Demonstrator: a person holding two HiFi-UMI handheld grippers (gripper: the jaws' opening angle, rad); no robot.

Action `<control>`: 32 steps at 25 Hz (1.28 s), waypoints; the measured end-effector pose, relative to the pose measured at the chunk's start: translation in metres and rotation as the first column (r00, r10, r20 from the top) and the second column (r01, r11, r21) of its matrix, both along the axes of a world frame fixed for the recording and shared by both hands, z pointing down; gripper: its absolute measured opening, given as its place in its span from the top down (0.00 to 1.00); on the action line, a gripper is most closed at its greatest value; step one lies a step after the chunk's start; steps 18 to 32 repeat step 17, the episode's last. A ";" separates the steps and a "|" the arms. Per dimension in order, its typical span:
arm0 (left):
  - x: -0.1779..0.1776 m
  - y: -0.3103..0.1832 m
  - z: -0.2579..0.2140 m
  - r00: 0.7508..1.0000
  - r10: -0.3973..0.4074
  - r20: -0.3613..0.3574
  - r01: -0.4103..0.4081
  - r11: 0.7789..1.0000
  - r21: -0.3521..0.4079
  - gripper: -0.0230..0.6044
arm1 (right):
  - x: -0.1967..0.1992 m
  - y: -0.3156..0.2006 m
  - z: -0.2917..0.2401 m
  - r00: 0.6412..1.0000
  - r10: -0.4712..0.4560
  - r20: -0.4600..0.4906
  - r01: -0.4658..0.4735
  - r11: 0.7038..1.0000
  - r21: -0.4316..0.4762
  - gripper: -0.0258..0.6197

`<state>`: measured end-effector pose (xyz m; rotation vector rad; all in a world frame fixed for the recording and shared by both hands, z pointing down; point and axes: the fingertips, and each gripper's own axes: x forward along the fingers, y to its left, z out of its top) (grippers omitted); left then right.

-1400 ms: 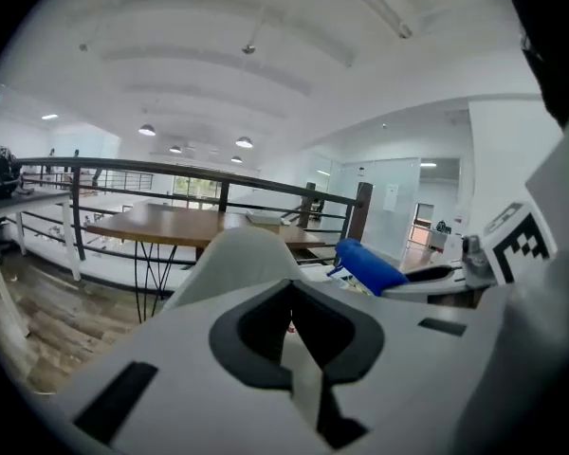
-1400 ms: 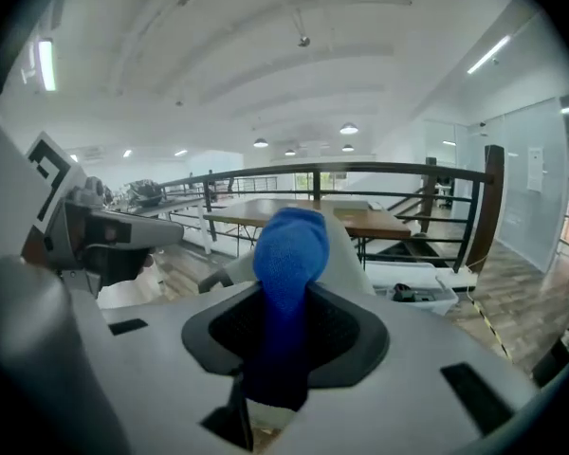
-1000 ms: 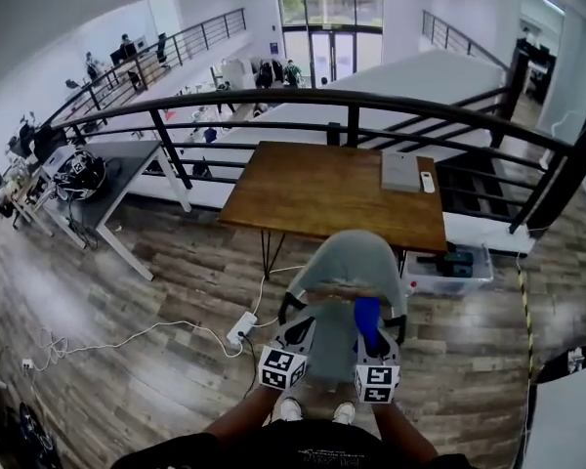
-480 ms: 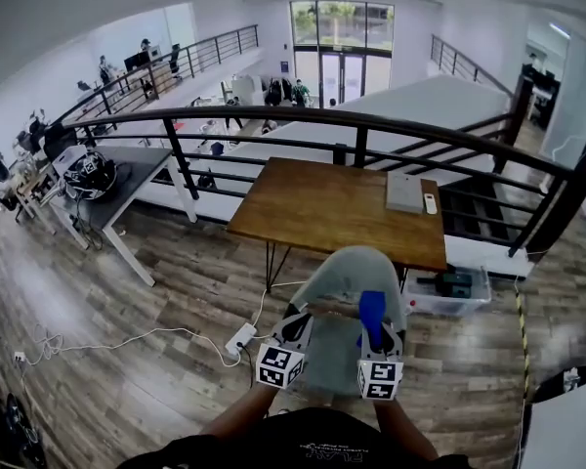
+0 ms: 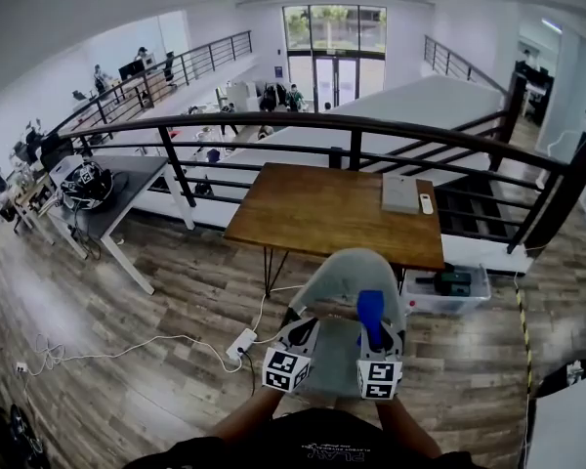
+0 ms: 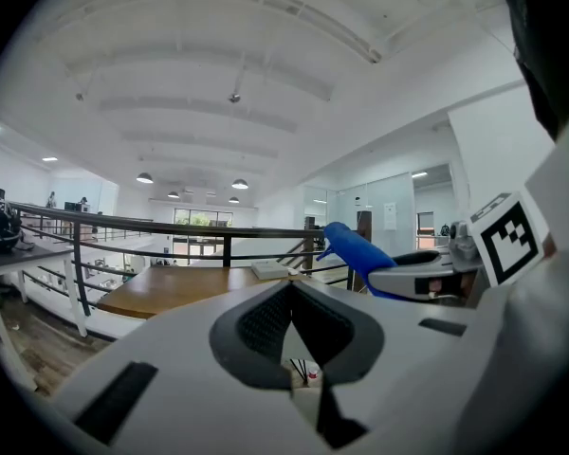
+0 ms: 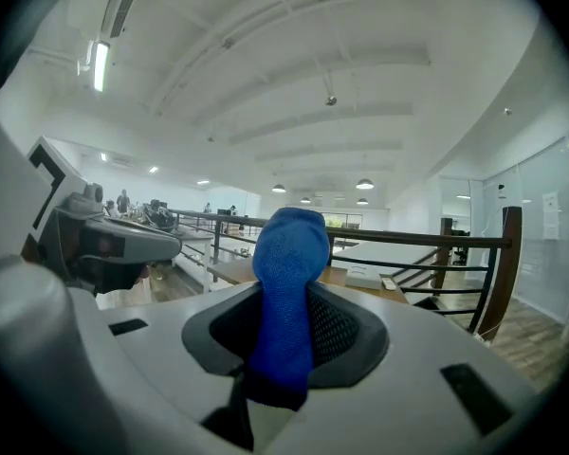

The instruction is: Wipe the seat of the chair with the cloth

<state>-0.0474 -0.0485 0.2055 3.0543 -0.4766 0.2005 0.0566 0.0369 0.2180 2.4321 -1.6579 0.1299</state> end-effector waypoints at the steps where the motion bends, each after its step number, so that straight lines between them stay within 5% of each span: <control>1: 0.000 0.000 -0.001 1.000 0.002 0.000 -0.002 1.000 -0.001 0.96 | 0.000 0.001 0.001 1.000 0.003 0.002 -0.003 1.000 -0.001 0.78; 32: -0.005 0.012 0.005 1.000 0.011 -0.005 -0.011 1.000 0.003 0.96 | -0.007 0.013 0.013 1.000 0.002 0.013 -0.001 1.000 -0.014 0.77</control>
